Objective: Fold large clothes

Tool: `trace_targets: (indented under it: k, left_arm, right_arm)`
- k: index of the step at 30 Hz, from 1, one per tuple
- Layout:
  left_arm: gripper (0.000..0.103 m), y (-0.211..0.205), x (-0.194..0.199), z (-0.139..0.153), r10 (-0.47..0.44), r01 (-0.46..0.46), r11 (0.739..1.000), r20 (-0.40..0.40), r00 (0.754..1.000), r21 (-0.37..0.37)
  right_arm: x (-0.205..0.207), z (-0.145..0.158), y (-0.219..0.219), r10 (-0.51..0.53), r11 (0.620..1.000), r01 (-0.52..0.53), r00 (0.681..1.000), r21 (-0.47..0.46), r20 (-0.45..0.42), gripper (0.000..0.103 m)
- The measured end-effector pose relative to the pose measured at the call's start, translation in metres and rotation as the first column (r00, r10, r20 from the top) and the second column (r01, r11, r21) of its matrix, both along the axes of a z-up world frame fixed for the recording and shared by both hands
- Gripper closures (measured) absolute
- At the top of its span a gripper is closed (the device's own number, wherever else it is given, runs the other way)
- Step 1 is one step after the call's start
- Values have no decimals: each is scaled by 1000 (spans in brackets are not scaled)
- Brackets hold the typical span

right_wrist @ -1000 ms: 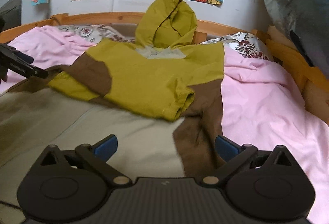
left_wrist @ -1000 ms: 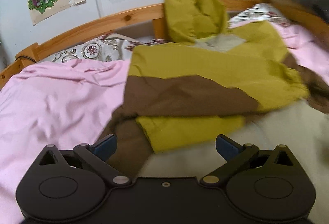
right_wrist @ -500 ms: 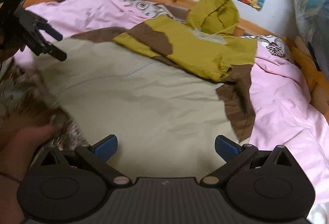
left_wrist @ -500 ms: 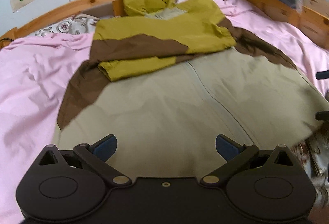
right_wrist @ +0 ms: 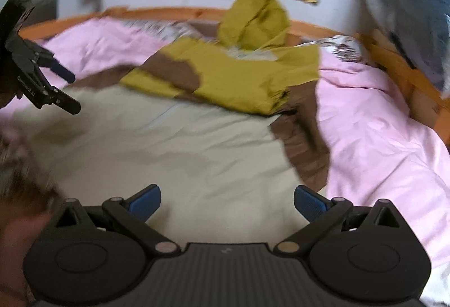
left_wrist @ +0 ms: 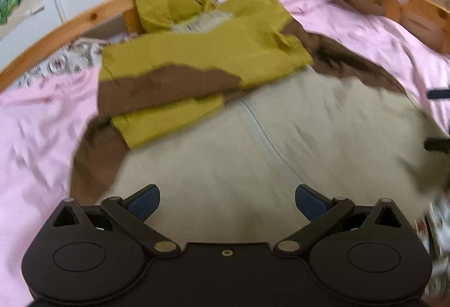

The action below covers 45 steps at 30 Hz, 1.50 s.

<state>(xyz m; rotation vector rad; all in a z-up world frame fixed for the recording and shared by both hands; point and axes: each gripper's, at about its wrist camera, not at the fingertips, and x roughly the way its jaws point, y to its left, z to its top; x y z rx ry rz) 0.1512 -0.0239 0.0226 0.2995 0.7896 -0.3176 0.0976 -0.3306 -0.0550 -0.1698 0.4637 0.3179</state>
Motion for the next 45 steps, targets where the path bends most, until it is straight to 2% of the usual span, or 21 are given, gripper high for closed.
trace_targets:
  k: [5, 8, 11, 14, 17, 20, 22, 24, 28, 31, 34, 36, 37, 39, 41, 45]
  left_arm:
    - [1, -2, 73, 63, 119, -122, 992, 48, 992, 46]
    - [1, 3, 127, 96, 229, -229, 973, 86, 970, -10]
    - [1, 11, 178, 105, 326, -318, 944, 108, 939, -90]
    - [1, 22, 222, 91, 383, -361, 919, 138, 914, -160]
    - [1, 35, 265, 68, 416, -382, 903, 173, 893, -197]
    - [1, 48, 299, 43, 420, -363, 900, 259, 870, -243]
    - [1, 53, 320, 31, 400, -331, 908, 293, 868, -257]
    - [1, 56, 338, 19, 389, -316, 910, 293, 873, -267]
    - [1, 64, 363, 1, 417, -311, 878, 264, 870, -364]
    - [1, 65, 383, -6, 436, -309, 851, 244, 866, -424]
    - [1, 63, 395, -8, 429, -293, 843, 237, 871, -451]
    - [2, 60, 399, -7, 421, -282, 843, 234, 876, -459]
    - [2, 60, 398, -7, 421, -279, 840, 234, 876, -465]
    - [2, 63, 391, -6, 438, -277, 823, 243, 866, -496]
    - [2, 70, 380, -4, 456, -266, 802, 260, 851, -534]
    - [2, 84, 345, 4, 474, -247, 791, 306, 826, -559]
  right_arm:
    - [49, 29, -17, -35, 997, 31, 998, 73, 55, 0]
    - [95, 59, -17, -22, 991, 12, 997, 131, 75, 0]
    - [153, 89, -18, -5, 983, -15, 994, 182, 107, 0]
    - [227, 110, -15, -3, 968, -24, 994, 249, 108, 1]
    - [308, 121, -3, -9, 968, -15, 995, 250, 95, 10]
    - [382, 130, 9, -53, 965, 30, 995, 262, 79, 20]
    - [426, 134, 20, -75, 960, 50, 994, 274, 85, 24]
    - [464, 138, 31, -100, 958, 70, 990, 278, 95, 27]
    - [534, 144, 55, -159, 947, 125, 983, 295, 96, 29]
    - [569, 143, 72, -186, 961, 162, 978, 222, 91, 35]
    - [588, 138, 77, -200, 960, 185, 978, 208, 55, 56]
    - [592, 139, 80, -182, 964, 164, 981, 208, 72, 95]
    - [588, 141, 81, -173, 968, 152, 981, 199, 88, 100]
    - [572, 142, 79, -142, 977, 115, 979, 178, 145, 101]
    - [539, 142, 83, -69, 990, 40, 973, 133, 220, 101]
    - [452, 132, 91, 115, 993, -94, 911, -74, 397, 102]
